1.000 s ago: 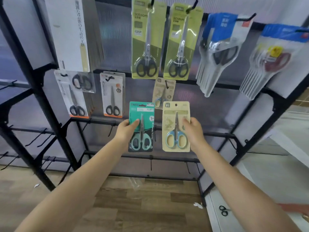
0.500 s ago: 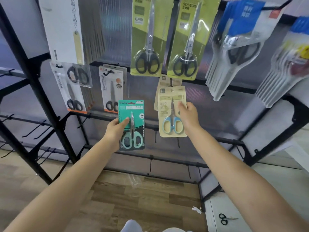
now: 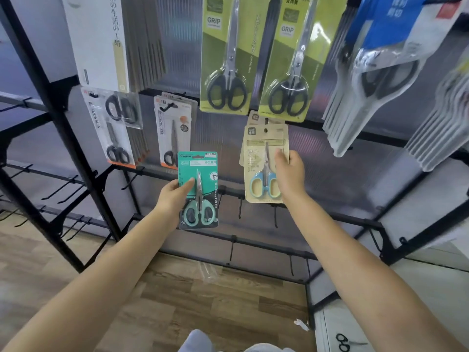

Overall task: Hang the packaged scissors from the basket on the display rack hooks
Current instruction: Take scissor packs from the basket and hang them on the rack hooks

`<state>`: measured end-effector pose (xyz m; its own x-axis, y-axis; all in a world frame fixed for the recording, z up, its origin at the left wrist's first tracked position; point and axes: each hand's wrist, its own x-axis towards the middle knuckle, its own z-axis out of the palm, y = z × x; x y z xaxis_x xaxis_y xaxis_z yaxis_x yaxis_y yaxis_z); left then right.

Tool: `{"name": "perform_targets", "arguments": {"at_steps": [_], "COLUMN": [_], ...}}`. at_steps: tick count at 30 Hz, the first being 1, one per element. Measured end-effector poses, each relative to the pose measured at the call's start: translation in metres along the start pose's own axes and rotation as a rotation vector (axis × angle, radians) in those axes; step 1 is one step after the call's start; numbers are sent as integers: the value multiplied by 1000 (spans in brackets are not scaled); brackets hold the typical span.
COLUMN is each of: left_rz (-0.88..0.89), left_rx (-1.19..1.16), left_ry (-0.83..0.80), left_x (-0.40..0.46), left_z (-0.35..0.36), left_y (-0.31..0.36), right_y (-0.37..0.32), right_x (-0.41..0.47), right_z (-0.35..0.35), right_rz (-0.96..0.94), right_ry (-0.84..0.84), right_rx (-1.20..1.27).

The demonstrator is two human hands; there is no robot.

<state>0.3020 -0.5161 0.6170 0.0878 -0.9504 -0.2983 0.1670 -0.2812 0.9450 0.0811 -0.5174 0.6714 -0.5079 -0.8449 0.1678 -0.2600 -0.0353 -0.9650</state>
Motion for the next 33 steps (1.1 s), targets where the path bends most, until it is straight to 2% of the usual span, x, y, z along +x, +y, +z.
{"name": "perform_targets", "arguments": {"at_steps": [16, 26, 29, 31, 33], "left_rz": [-30, -22, 4, 5, -11], "left_rx": [24, 71, 64, 77, 112], "left_ry": [12, 13, 0, -26, -65], "left_x": [-10, -15, -15, -18, -21], "left_z": [3, -3, -3, -1, 5], "left_y": [-2, 6, 6, 3, -1], "right_y": [9, 2, 0, 0, 1], "right_x": [30, 68, 67, 58, 42], "right_z": [15, 28, 25, 18, 7], "right_rz": [92, 192, 214, 179, 94], "right_ry": [6, -24, -32, -41, -122], "right_rx": [-11, -297, -307, -253, -240]}}
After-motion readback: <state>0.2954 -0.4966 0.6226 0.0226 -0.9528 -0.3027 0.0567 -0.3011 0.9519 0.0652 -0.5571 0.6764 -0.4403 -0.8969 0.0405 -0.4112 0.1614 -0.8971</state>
